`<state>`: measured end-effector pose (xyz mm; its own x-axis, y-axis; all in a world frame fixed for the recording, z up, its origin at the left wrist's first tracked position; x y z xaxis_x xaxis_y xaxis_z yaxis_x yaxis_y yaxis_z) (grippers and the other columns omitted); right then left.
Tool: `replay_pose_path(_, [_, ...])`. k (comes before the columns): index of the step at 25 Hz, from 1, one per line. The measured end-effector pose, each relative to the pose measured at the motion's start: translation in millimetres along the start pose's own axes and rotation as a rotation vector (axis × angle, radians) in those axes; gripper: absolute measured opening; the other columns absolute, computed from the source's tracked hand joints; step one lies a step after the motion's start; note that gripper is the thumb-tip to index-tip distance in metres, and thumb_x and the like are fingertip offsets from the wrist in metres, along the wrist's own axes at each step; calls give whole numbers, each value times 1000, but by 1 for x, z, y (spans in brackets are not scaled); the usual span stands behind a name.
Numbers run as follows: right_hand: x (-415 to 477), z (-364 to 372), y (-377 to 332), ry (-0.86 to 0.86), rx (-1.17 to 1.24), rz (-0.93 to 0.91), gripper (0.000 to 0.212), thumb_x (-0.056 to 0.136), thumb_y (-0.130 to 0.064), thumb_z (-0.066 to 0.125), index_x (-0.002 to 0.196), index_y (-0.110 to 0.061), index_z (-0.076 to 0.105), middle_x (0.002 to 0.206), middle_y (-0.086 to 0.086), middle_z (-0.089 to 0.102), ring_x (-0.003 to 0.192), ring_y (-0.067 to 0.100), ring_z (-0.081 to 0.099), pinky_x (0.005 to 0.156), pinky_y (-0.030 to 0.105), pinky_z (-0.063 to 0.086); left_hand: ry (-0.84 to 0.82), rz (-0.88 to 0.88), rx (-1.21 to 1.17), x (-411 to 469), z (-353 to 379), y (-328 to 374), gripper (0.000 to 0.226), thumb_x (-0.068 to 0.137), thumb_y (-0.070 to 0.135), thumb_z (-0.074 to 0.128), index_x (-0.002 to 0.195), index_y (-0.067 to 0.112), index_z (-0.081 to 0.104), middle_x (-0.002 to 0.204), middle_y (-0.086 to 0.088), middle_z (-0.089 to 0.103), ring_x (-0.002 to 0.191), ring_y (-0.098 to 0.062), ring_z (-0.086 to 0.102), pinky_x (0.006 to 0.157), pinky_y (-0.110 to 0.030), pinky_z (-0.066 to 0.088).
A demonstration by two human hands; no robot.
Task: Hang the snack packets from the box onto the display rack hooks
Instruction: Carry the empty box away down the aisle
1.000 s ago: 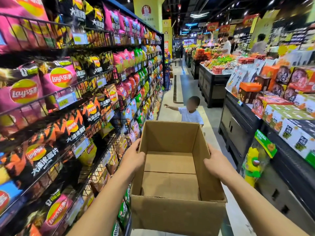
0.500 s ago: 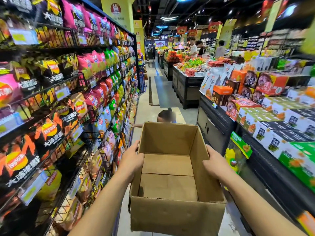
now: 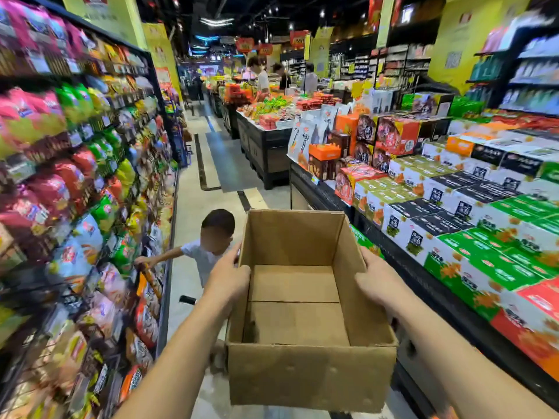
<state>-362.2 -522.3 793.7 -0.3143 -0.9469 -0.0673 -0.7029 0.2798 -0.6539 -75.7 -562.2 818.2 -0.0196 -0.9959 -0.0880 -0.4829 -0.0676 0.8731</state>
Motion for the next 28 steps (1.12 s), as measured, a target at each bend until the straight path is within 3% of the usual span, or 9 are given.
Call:
replay_pose_path(6, [114,-56,44,-36,86,-2,41,85,-17,48,118,-40,55,103,-5,69,93,23,65,75,35,53,58,16,8,81,80,63,61,102,3,45,146,45,44,113,4,68,87,-12,61,69,-27,53])
replay_pose_path(8, [147,-72,50,-43,95,-17,41,89,-16,48,119,-44,51,100,-5,68,89,21,65,72,34,54,94,4,41,104,94,82,64,102,3,46,155,37,41,122,0,66,90,-16,58,71,-30,49])
replay_pose_path(11, [201,-93,57,-52,113,-39,48,89,-15,47,124,-47,48,104,-8,68,94,22,66,83,42,58,120,-19,58,144,119,105,63,100,4,47,156,34,44,126,-4,65,96,-20,57,74,-28,45])
replay_pose_path(14, [252,-102,59,-65,130,-52,57,88,-15,47,135,-47,47,106,-10,67,95,21,64,82,39,57,137,-58,4,183,137,119,62,100,6,47,154,37,46,115,0,65,94,-23,65,77,-32,53])
replay_pose_path(16, [286,-105,57,-71,122,-47,61,91,-12,48,143,-45,42,111,-8,63,99,22,61,78,33,53,148,-86,-39,213,143,120,62,99,9,48,153,40,47,116,0,68,97,-24,69,84,-37,60])
replay_pose_path(18, [320,-104,51,-64,127,-52,65,92,-10,49,147,-42,39,120,-3,63,102,24,61,83,36,55,134,-102,-69,246,149,123,63,100,11,49,154,43,45,119,0,68,101,-26,69,92,-47,61])
replay_pose_path(22, [400,-92,36,-52,111,-31,65,92,-11,49,148,-41,38,115,1,64,100,26,62,81,35,55,120,-80,-144,326,156,131,65,99,3,45,146,46,52,97,13,66,93,-26,70,84,-46,61])
replay_pose_path(24, [439,-87,24,-36,103,-28,64,88,-15,49,144,-45,40,117,1,67,99,28,64,84,42,58,113,-74,-158,367,154,135,65,99,3,43,146,48,51,95,16,64,90,-22,68,82,-44,61])
replay_pose_path(28, [511,-74,-8,-42,60,-53,57,85,-14,50,135,-43,49,114,2,69,98,30,65,83,38,55,124,-57,-138,448,140,138,63,100,6,44,150,44,48,121,2,66,102,-23,66,87,-45,61])
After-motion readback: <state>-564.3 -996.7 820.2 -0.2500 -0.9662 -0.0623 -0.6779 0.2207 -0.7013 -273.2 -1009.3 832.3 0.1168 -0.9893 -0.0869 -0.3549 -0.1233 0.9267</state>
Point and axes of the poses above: each hand's wrist, its own x-axis towards the middle knuckle, its own z-axis out of the palm, y = z × x, the point moved 4 cm from there along x, towards the middle knuckle
